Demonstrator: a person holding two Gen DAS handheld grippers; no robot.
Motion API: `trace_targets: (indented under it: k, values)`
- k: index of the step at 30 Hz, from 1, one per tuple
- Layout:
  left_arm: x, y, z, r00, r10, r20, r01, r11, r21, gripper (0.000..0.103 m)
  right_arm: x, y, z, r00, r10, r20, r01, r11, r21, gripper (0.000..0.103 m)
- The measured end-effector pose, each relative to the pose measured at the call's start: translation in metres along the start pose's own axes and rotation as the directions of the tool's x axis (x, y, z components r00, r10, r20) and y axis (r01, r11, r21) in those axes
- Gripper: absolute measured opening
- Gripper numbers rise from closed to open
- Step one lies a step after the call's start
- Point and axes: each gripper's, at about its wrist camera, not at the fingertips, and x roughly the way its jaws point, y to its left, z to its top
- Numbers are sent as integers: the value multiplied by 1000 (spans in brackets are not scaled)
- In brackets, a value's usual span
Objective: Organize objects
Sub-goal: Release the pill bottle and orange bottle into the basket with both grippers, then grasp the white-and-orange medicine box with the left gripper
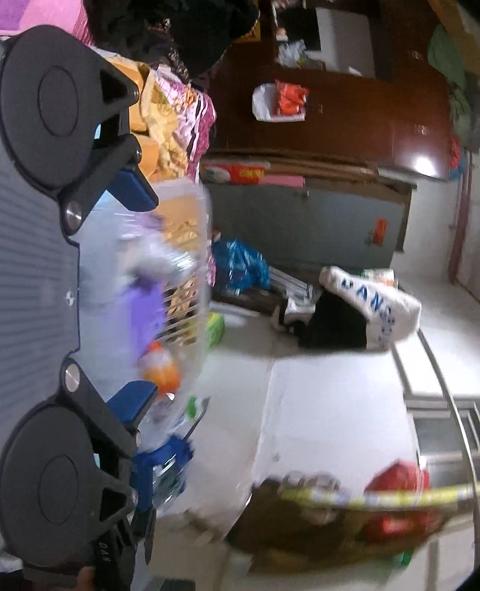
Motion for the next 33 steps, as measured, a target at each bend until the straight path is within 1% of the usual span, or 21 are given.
trace_targets:
  k: [2, 3, 4, 6, 8, 11, 13, 14, 15, 18, 19, 22, 23, 24, 25, 26, 33]
  values:
    - [-19, 3, -26, 999, -30, -16, 30, 1000, 2, 99, -7, 11, -34, 997, 55, -53, -55, 998, 5, 103]
    - [-28, 4, -40, 999, -45, -16, 45, 999, 1, 99, -9, 15, -45, 995, 77, -60, -76, 997, 9, 103]
    - [-36, 6, -51, 998, -52, -18, 53, 999, 7, 99, -13, 19, -58, 993, 104, -59, -104, 995, 9, 103]
    - [-53, 7, -71, 999, -47, -13, 48, 998, 31, 99, -20, 26, -76, 989, 147, -23, -146, 989, 26, 103]
    - [-62, 9, -88, 998, -69, -13, 70, 995, 67, 99, -19, 32, -83, 982, 189, -18, -189, 982, 13, 103]
    - [-62, 13, -110, 991, -121, -56, 126, 988, 95, 99, -11, 54, -83, 980, 199, -15, -200, 977, -76, 103]
    - [-55, 17, -117, 987, -141, -81, 149, 984, 98, 95, -7, 64, -83, 978, 210, 1, -209, 972, -106, 103]
    - [-54, 18, -119, 986, -145, -84, 153, 984, 95, 91, -5, 68, -84, 975, 220, -6, -219, 969, -115, 102]
    - [-51, 20, -119, 985, -153, -80, 161, 983, 92, 89, 0, 72, -85, 975, 222, -15, -223, 967, -125, 99]
    - [-46, 20, -120, 979, -188, -74, 194, 976, 96, 87, 7, 78, -91, 973, 228, -26, -229, 964, -136, 91]
    - [-46, 18, -121, 978, -192, -76, 199, 974, 106, 86, 9, 78, -91, 971, 236, -24, -237, 962, -133, 87]
    - [-43, 16, -126, 974, -201, -101, 213, 969, 123, 80, 8, 81, -98, 968, 250, -34, -253, 958, -139, 82]
    - [-42, 16, -128, 973, -204, -112, 217, 969, 122, 73, 8, 83, -101, 967, 250, -41, -253, 957, -142, 80]
    - [-40, 15, -128, 970, -211, -119, 225, 967, 118, 70, 6, 83, -104, 967, 252, -44, -256, 956, -143, 77]
    - [-40, 15, -129, 968, -218, -123, 232, 966, 113, 68, 6, 82, -105, 965, 261, -37, -264, 955, -139, 77]
    - [-39, 16, -130, 966, -225, -128, 239, 965, 109, 63, 5, 81, -108, 963, 266, -32, -268, 954, -135, 76]
    - [-45, 5, -135, 975, -197, -103, 212, 964, 163, 59, 0, 80, -110, 964, 263, -25, -264, 953, -152, 70]
